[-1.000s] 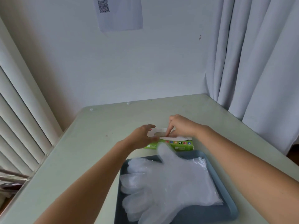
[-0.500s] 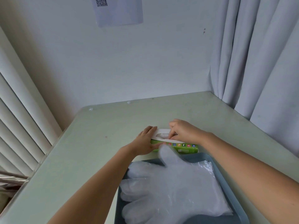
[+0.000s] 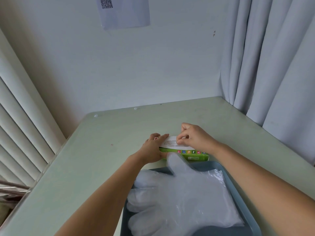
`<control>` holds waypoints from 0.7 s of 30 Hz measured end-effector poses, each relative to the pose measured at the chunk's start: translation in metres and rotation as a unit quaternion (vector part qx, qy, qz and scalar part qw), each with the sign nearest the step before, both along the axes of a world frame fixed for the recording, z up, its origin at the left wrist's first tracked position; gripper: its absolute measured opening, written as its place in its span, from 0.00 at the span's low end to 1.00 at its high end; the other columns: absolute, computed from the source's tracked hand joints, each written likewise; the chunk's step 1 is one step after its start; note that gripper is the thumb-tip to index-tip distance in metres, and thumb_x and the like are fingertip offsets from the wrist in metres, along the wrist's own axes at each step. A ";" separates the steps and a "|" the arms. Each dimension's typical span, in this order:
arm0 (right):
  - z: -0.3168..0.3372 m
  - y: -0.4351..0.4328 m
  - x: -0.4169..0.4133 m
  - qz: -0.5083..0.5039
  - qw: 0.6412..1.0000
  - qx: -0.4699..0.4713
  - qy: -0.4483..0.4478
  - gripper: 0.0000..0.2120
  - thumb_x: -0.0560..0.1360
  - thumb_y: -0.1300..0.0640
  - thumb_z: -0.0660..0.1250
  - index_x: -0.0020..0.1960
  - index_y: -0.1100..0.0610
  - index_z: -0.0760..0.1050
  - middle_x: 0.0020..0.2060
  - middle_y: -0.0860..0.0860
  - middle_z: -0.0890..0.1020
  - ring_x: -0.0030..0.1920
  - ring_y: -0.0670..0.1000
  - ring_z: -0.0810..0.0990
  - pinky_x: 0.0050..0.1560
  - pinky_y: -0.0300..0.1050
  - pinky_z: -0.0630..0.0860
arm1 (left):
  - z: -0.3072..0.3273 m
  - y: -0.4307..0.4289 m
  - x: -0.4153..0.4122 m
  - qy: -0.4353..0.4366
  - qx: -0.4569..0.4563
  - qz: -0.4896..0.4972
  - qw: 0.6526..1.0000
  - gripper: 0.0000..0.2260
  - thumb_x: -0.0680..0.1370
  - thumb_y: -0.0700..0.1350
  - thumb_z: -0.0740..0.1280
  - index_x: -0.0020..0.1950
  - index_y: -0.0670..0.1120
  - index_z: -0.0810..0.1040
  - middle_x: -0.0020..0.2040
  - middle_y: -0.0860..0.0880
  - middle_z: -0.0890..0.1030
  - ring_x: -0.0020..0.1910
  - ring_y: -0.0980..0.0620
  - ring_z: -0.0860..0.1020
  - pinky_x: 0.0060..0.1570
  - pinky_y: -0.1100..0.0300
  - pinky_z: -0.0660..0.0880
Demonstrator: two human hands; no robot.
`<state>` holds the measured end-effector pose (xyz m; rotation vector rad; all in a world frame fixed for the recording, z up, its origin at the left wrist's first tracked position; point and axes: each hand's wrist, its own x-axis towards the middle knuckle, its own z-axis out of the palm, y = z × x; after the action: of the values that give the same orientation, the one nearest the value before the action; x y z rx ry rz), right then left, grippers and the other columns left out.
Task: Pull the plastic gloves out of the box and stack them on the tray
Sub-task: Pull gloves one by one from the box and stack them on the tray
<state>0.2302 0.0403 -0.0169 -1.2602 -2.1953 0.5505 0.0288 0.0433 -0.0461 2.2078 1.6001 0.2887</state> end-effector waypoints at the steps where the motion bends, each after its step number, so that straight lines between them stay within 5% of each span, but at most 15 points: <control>1: 0.002 -0.001 -0.002 0.009 1.000 0.003 -0.014 0.03 0.73 0.60 0.71 0.41 0.56 0.82 0.36 0.47 0.66 0.36 0.44 0.68 0.38 0.36 0.65 | 0.000 0.000 0.000 0.003 0.001 0.001 1.000 0.34 0.75 0.56 0.69 0.76 0.55 0.57 0.74 0.46 0.57 0.69 0.40 0.65 0.70 0.49 0.63; 7: 0.010 0.005 -0.004 -0.006 1.000 0.012 -0.027 0.04 0.77 0.56 0.67 0.44 0.55 0.78 0.40 0.47 0.68 0.41 0.51 0.73 0.44 0.39 0.69 | 0.002 -0.002 0.001 0.002 0.001 0.009 1.000 0.33 0.74 0.57 0.70 0.75 0.56 0.59 0.72 0.45 0.58 0.69 0.38 0.64 0.70 0.48 0.63; 13: -0.006 0.010 -0.003 -0.066 0.997 0.004 0.032 0.04 0.77 0.58 0.66 0.43 0.54 0.75 0.41 0.46 0.70 0.38 0.45 0.71 0.41 0.36 0.68 | 0.002 -0.007 0.000 -0.005 0.005 0.010 1.000 0.33 0.74 0.55 0.70 0.75 0.56 0.59 0.72 0.45 0.59 0.69 0.39 0.63 0.69 0.51 0.62; 17: -0.006 0.010 0.005 -0.036 0.988 -0.082 0.129 0.04 0.71 0.58 0.74 0.40 0.53 0.79 0.41 0.47 0.79 0.40 0.44 0.78 0.40 0.39 0.74 | -0.001 -0.007 0.000 -0.022 0.008 0.018 1.000 0.33 0.73 0.55 0.71 0.75 0.56 0.60 0.72 0.46 0.59 0.69 0.40 0.63 0.70 0.52 0.62; 21: 0.000 0.004 0.008 -0.044 0.993 -0.062 0.087 0.06 0.66 0.58 0.78 0.34 0.53 0.82 0.33 0.45 0.81 0.35 0.43 0.78 0.42 0.43 0.75 | -0.003 -0.006 0.000 -0.023 0.010 0.029 0.999 0.34 0.73 0.55 0.71 0.76 0.54 0.59 0.72 0.46 0.59 0.68 0.41 0.66 0.69 0.51 0.64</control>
<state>0.2384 0.0444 -0.0166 -1.3144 -1.9778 0.7416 0.0292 0.0373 -0.0488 2.1570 1.6457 0.3714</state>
